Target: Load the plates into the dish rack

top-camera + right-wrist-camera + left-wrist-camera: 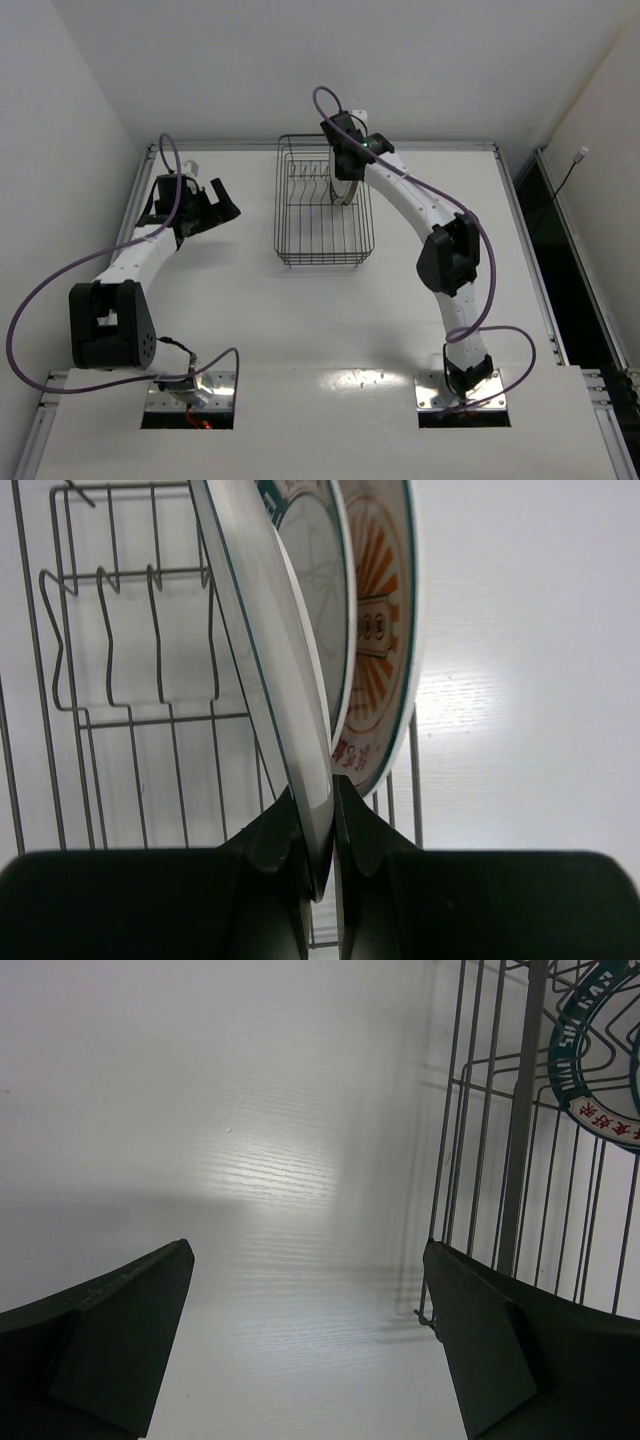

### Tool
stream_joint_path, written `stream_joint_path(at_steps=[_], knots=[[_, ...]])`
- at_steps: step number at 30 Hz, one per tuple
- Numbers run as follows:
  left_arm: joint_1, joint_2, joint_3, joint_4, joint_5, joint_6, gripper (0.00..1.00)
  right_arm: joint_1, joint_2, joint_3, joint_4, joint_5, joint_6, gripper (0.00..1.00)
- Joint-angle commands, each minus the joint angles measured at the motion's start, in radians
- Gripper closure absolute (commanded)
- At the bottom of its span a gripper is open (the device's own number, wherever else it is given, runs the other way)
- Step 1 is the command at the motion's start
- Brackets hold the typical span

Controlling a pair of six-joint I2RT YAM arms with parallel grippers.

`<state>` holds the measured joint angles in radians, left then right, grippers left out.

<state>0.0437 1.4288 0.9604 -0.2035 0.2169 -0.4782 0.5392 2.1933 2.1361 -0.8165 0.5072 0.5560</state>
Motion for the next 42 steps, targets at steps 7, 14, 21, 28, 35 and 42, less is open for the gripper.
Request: stream_joint_path(at_steps=[7, 14, 21, 28, 35, 42], knots=[[-0.002, -0.025, 0.035, -0.007, -0.001, 0.013, 0.01, -0.007, 0.009, 0.113, -0.023, 0.051, 0.056, 1.0], [-0.002, -0.025, 0.035, -0.007, -0.001, 0.013, 0.01, -0.025, 0.098, 0.191, -0.05, 0.019, 0.047, 1.0], [-0.002, -0.025, 0.035, -0.007, -0.001, 0.013, 0.01, -0.035, 0.137, 0.191, -0.05, 0.008, 0.047, 1.0], [-0.002, -0.007, 0.035, -0.007, 0.009, 0.013, 0.01, -0.035, 0.146, 0.137, -0.029, -0.119, 0.047, 1.0], [-0.002, 0.002, 0.044, -0.007, -0.011, 0.023, 0.01, -0.035, 0.042, 0.033, -0.002, -0.262, 0.025, 0.71], [-0.002, 0.012, 0.055, -0.025, -0.051, 0.032, 0.01, -0.025, -0.176, -0.048, -0.108, -0.283, -0.059, 0.48]])
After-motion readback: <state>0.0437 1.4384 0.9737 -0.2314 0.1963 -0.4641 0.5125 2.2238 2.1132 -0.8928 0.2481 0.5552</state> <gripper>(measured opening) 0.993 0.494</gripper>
